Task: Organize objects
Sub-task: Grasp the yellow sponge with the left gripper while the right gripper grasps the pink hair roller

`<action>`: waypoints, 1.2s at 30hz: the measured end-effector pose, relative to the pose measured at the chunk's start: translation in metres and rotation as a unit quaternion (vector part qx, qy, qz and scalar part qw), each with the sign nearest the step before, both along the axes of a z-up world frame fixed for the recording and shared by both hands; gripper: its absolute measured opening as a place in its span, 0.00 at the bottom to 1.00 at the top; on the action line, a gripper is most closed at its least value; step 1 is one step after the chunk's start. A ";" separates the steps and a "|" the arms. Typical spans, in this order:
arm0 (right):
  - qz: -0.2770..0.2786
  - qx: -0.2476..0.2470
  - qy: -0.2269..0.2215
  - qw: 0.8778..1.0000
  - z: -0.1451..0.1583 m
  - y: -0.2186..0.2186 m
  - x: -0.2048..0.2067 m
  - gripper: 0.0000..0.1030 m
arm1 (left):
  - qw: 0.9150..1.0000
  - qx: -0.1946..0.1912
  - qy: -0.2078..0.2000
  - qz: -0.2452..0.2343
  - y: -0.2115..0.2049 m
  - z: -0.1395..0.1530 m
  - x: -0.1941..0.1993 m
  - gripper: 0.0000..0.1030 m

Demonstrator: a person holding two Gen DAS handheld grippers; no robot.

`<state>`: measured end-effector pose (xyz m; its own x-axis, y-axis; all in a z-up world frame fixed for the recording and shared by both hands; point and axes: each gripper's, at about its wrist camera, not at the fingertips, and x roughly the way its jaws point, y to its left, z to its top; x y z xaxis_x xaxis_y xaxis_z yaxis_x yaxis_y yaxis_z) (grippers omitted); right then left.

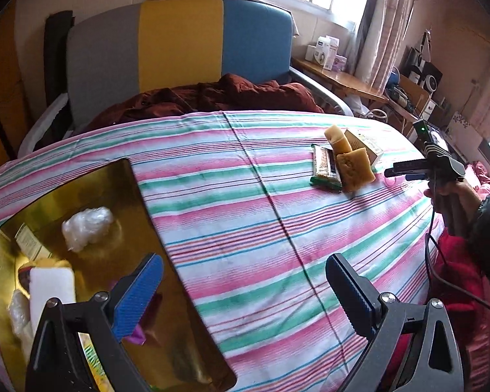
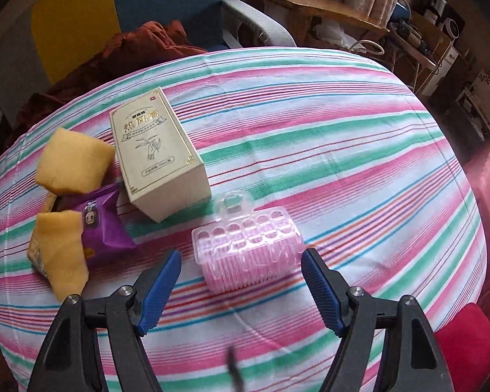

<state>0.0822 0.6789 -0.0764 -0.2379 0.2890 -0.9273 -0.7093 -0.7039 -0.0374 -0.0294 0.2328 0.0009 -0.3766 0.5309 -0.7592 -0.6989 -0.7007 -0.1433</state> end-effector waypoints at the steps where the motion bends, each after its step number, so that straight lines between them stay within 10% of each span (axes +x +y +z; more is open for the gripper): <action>1: 0.004 -0.005 -0.006 1.000 -0.004 0.000 0.000 0.61 | 1.000 -0.001 -0.001 -0.004 0.006 -0.001 -0.001 0.97; 4: 0.005 0.007 -0.014 1.000 -0.006 -0.002 0.001 0.33 | 1.000 -0.001 -0.002 -0.019 0.024 -0.002 -0.003 0.97; 7: -0.004 0.010 0.011 1.000 0.003 0.001 0.006 0.30 | 0.999 0.003 -0.006 -0.036 0.044 -0.002 -0.005 0.97; 11: -0.018 -0.020 0.024 0.999 0.001 0.003 0.017 0.32 | 0.998 0.003 -0.008 -0.063 0.075 -0.005 -0.003 0.97; 19: -0.030 -0.015 0.030 0.999 0.001 0.009 0.020 0.72 | 0.993 0.000 -0.020 -0.118 0.130 -0.012 0.003 0.97; 29: 0.094 0.053 -0.045 0.993 -0.006 -0.004 -0.021 0.71 | 0.990 -0.006 -0.032 -0.135 0.142 -0.022 -0.004 0.97; 36: 0.067 0.042 0.005 0.997 -0.002 0.001 -0.003 0.57 | 0.988 0.010 -0.040 -0.149 0.164 -0.023 -0.012 0.97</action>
<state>0.0794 0.6799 -0.0782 -0.2888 0.3302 -0.8986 -0.6095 -0.7873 -0.0934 -0.0419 0.3966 -0.0221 -0.1407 0.6238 -0.7689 -0.8592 -0.4628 -0.2183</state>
